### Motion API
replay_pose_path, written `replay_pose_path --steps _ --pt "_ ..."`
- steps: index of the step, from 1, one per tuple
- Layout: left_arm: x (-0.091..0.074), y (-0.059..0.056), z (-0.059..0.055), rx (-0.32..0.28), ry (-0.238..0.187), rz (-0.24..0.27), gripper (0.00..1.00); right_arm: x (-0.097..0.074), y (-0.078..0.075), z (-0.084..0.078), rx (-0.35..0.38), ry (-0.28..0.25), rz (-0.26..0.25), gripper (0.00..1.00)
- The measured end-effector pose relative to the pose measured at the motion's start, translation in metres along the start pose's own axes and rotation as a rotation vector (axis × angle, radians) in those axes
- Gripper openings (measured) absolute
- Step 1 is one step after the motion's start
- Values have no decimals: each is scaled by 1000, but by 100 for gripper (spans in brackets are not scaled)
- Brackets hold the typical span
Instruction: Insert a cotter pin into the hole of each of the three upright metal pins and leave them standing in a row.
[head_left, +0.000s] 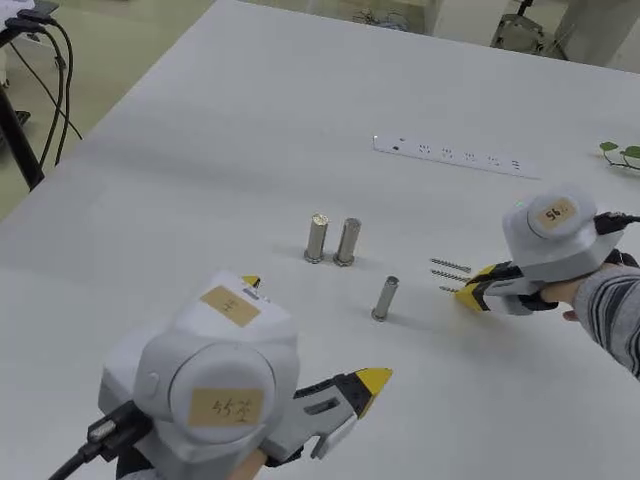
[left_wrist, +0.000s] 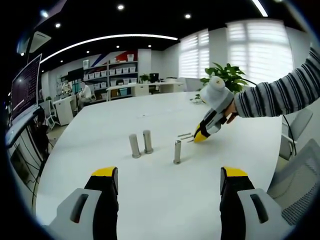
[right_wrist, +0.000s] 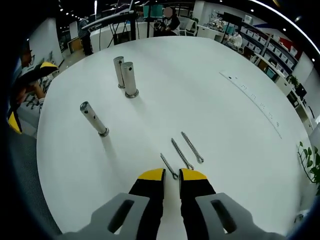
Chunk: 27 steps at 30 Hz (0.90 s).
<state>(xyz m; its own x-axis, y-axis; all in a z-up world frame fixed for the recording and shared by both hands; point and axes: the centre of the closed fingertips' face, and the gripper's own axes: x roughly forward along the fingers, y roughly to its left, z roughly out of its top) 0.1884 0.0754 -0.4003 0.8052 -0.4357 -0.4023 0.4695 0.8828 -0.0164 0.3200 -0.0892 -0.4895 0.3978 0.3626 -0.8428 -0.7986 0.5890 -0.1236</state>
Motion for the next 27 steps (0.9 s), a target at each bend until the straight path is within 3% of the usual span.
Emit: replay_pose_path --steps 7,12,20,27 --pt "0 0 0 0 2 0 82 1 4 -4 -3 53 66 0" --pt "0 -1 -2 3 10 -6 81 1 2 -5 -88 86 66 0" --pt "1 -2 -4 11 25 -14 77 0 3 -6 -122 76 67 0" --pt "2 -7 -4 31 23 -32 75 -17 9 -4 -102 32 56 0"
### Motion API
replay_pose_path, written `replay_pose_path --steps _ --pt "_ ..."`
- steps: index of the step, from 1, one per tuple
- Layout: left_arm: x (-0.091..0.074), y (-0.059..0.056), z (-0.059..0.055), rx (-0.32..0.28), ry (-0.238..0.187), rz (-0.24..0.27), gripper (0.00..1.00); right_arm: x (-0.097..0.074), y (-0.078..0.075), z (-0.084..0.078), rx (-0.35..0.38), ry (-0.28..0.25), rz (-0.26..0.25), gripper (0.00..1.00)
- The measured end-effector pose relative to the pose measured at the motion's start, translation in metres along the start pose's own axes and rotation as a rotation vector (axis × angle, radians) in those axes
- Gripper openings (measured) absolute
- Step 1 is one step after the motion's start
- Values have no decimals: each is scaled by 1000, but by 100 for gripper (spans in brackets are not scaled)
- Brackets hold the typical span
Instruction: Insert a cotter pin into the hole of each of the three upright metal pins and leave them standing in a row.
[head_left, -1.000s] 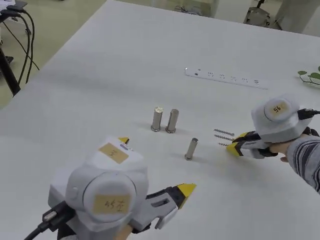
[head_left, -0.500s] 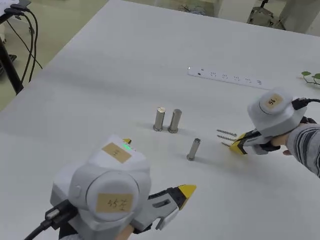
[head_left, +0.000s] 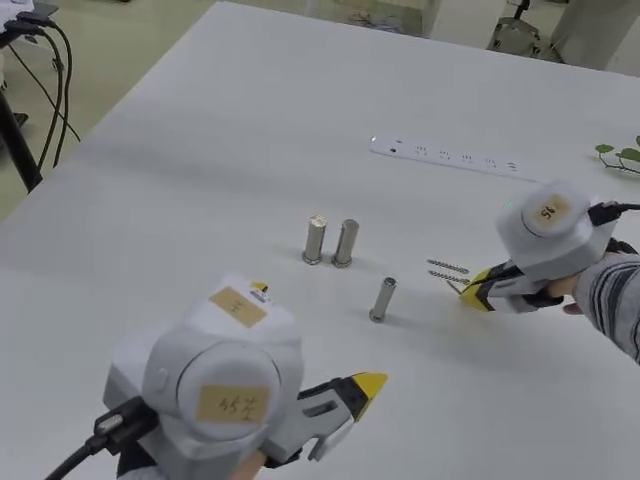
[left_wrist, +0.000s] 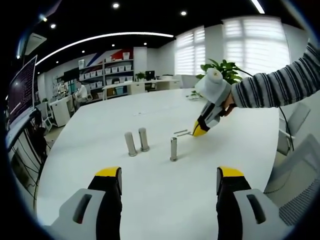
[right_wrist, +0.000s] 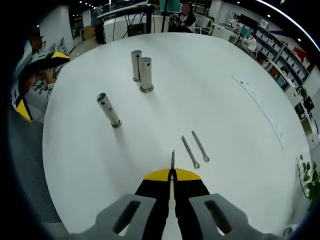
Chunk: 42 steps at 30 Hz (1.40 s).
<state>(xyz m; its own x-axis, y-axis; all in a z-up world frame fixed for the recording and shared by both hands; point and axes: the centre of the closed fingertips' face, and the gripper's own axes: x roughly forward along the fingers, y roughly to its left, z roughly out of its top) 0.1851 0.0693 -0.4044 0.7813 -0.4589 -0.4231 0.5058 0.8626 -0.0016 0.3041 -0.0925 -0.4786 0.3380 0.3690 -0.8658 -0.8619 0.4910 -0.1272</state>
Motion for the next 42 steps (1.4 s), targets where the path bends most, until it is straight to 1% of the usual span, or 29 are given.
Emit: replay_pose_path --steps 4,6,8,11,14,16,17,20,24,27,28,29,30,32,35,37,39,40,41,42 --pt "1 -4 1 11 -5 -15 74 -10 8 3 -20 -21 -8 0" --pt "0 -6 2 27 -10 -20 73 -15 13 6 -37 -40 -10 0" --pt "1 -9 3 40 -12 -29 71 -19 18 7 -50 -47 -10 0" --pt "1 -11 2 43 -7 -41 69 -26 30 14 -105 -80 -7 0" --pt "1 -14 2 48 -7 -55 67 -31 43 21 -142 -113 10 0" --pt "1 -17 2 49 -6 -66 65 -34 52 24 -185 -130 20 0" --pt "1 -18 2 48 -6 -71 65 -34 53 24 -199 -132 22 0" --pt "1 -21 1 50 1 -84 62 -37 69 26 -228 -136 58 0" --pt "2 -23 -1 48 11 -96 60 -40 82 31 -259 -156 79 0" --pt "3 -28 -6 24 29 -125 56 -44 93 36 -294 -181 89 0" --pt "4 -31 -7 13 34 -141 55 -45 98 39 -326 -194 89 0" --pt "4 -32 -7 0 32 -148 54 -47 102 40 -349 -200 90 0" --pt "4 -33 -7 -19 31 -159 54 -47 103 41 -357 -203 90 0" --pt "4 -33 -7 -40 28 -169 53 -49 112 42 -381 -216 99 0" --pt "4 -34 -9 -77 28 -188 48 -51 123 44 -441 -232 101 0" --pt "4 -35 -8 -104 21 -203 46 -52 129 44 -455 -237 107 0" --pt "4 -40 -7 -132 13 -229 43 -54 135 44 -473 -245 109 0" --pt "4 -42 -8 -146 18 -246 42 -55 138 44 -486 -247 111 0" --pt "4 -46 -5 -179 -4 -267 40 -56 140 43 -495 -246 110 0" --pt "3 -49 -5 -223 -6 -286 39 -56 143 42 -513 -241 109 0"
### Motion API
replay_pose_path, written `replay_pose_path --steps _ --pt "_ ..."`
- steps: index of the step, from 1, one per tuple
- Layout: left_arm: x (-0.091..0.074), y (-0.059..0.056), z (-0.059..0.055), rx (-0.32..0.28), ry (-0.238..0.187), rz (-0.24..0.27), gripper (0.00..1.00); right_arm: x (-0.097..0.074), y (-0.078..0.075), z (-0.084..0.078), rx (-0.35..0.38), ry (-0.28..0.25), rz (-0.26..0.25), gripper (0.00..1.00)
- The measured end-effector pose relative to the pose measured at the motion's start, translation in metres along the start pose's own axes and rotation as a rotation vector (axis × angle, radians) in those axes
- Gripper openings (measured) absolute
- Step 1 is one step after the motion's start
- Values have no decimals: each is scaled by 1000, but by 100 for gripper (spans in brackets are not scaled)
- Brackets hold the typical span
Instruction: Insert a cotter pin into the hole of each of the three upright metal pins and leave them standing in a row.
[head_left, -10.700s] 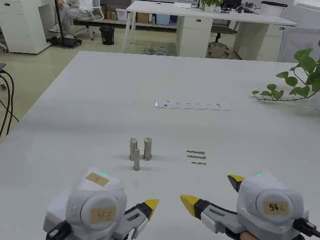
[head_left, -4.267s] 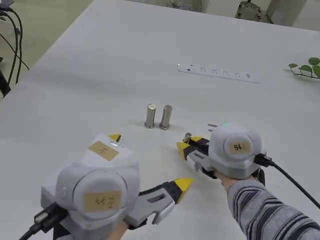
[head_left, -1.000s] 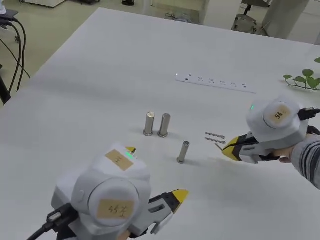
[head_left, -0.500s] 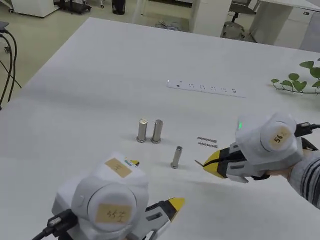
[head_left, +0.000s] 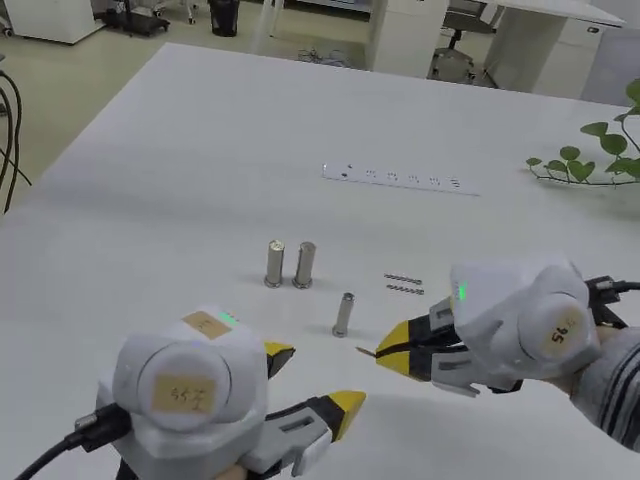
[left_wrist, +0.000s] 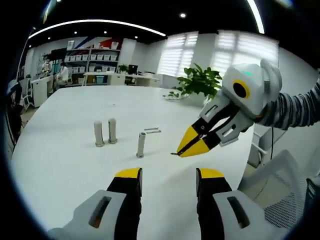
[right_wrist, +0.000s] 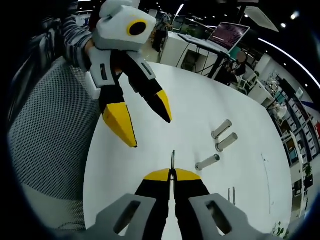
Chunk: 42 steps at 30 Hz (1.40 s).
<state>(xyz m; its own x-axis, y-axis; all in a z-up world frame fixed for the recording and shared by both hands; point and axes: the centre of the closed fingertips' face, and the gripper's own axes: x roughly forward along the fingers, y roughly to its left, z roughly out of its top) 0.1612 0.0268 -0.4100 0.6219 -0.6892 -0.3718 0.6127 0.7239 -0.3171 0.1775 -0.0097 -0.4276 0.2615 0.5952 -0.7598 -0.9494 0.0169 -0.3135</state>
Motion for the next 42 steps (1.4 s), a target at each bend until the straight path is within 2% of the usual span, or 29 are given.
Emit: replay_pose_path --steps 2,7,10,18,28,36,40,42 --pt "-1 -1 2 -37 -19 -21 36 -1 5 3 -13 -9 3 0" --pt "1 -7 -1 -20 -2 -47 30 -3 14 11 -35 -31 9 0" --pt "2 -12 -2 -45 -1 -76 25 -5 19 16 -60 -40 13 0" --pt "1 -19 2 -107 -29 -125 9 -9 23 23 -83 -56 8 0" --pt "0 -21 7 -188 -66 -157 0 -13 22 32 -96 -74 -4 0" --pt "0 -20 8 -246 -81 -164 0 -14 22 33 -90 -74 -8 0" --pt "0 -22 10 -217 -93 -162 0 -14 20 34 -66 -83 -20 0" --pt "0 -23 9 -198 -85 -163 0 -15 19 32 -45 -74 -18 0"
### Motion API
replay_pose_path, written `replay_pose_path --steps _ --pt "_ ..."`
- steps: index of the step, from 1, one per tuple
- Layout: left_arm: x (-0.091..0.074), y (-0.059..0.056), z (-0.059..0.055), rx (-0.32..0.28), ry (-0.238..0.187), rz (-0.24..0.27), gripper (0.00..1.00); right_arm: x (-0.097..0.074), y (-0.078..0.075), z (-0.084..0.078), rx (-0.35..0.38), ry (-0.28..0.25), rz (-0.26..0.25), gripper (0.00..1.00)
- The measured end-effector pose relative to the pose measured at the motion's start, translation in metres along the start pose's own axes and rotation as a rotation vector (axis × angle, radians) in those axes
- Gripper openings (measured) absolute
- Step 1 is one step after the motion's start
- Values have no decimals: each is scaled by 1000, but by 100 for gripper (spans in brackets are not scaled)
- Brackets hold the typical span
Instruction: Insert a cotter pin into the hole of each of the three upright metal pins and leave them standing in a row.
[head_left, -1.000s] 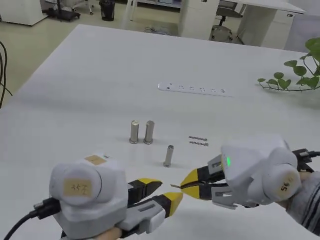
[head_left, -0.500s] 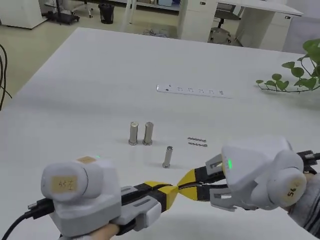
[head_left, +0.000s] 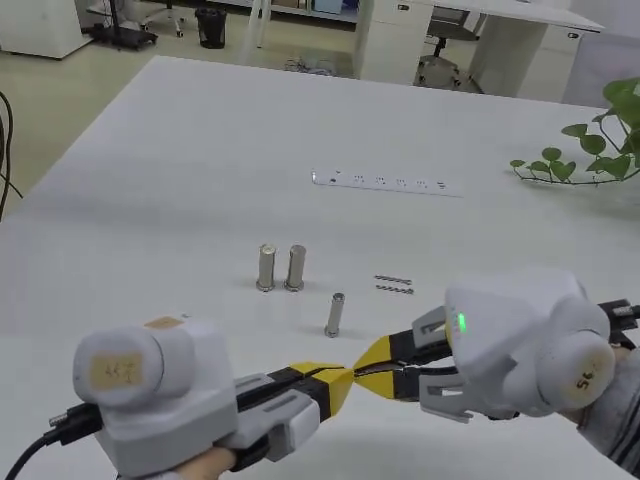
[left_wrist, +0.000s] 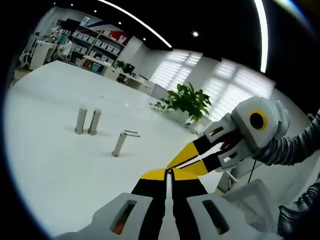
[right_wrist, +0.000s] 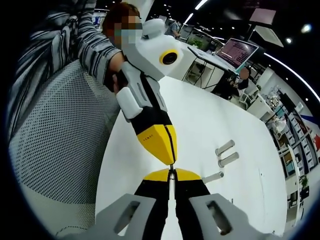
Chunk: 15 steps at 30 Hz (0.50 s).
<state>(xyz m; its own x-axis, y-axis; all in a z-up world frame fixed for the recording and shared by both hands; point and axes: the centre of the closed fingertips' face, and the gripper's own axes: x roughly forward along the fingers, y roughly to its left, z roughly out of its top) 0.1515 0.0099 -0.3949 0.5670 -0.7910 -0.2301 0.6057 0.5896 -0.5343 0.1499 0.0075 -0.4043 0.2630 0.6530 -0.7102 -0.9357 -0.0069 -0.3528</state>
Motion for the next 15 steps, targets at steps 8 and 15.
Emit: replay_pose_path --steps 8,15 --pt "2 -8 -1 82 16 -24 0 -2 -1 -8 44 10 12 1" --pt "3 -12 0 164 26 -30 0 -5 -1 -12 49 21 22 0"
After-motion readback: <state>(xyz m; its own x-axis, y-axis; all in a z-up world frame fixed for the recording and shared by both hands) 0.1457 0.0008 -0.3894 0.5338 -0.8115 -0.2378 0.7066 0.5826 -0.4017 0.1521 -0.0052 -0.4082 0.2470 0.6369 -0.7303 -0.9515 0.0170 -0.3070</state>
